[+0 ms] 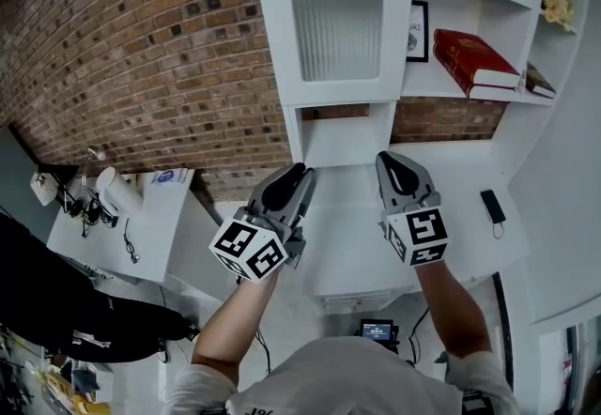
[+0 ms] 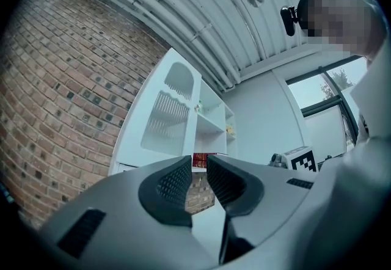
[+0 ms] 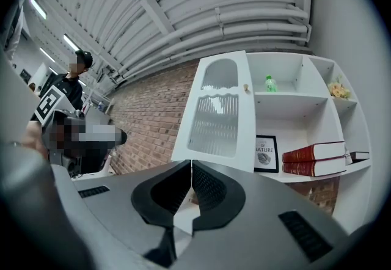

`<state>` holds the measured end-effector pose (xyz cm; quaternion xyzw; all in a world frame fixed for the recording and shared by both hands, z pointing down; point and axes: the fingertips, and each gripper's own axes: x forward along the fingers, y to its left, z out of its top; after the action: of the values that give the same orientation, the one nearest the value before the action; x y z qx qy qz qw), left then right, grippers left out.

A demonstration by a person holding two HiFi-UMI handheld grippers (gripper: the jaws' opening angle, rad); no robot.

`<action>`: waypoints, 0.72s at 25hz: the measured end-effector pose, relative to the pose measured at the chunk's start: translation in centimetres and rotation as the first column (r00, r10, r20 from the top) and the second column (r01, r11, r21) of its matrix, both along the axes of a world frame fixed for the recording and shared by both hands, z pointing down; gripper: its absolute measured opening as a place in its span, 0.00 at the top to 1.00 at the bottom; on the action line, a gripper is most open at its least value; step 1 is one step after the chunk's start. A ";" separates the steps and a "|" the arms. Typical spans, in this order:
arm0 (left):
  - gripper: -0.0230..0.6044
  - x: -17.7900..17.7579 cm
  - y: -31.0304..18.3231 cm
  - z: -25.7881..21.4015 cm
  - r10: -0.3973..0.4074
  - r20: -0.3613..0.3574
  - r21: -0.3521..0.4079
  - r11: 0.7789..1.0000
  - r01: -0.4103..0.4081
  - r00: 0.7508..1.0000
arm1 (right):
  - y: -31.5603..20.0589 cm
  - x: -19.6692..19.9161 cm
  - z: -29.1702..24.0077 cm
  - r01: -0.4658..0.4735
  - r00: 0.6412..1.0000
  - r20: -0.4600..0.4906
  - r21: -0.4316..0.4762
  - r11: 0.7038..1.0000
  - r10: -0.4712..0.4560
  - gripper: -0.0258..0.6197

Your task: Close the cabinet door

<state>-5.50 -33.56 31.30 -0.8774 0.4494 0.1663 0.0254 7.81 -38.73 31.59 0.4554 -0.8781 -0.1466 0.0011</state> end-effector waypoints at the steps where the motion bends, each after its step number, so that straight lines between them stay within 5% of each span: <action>1: 0.83 0.0 0.0 0.1 0.002 0.001 -0.001 1.000 -0.002 1.000 | 0.0 -0.1 0.1 0.000 1.000 0.001 -0.003 1.000 0.000 0.91; 18: 0.83 -0.7 -0.3 2.1 0.010 -0.009 -0.040 0.999 -0.010 1.000 | -0.5 -0.7 2.3 -0.016 1.000 -0.014 -0.036 0.999 0.016 0.91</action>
<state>-6.19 -33.84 33.44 -0.8792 0.4483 0.1614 0.0051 7.13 -39.25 33.91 0.4614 -0.8769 -0.1338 0.0164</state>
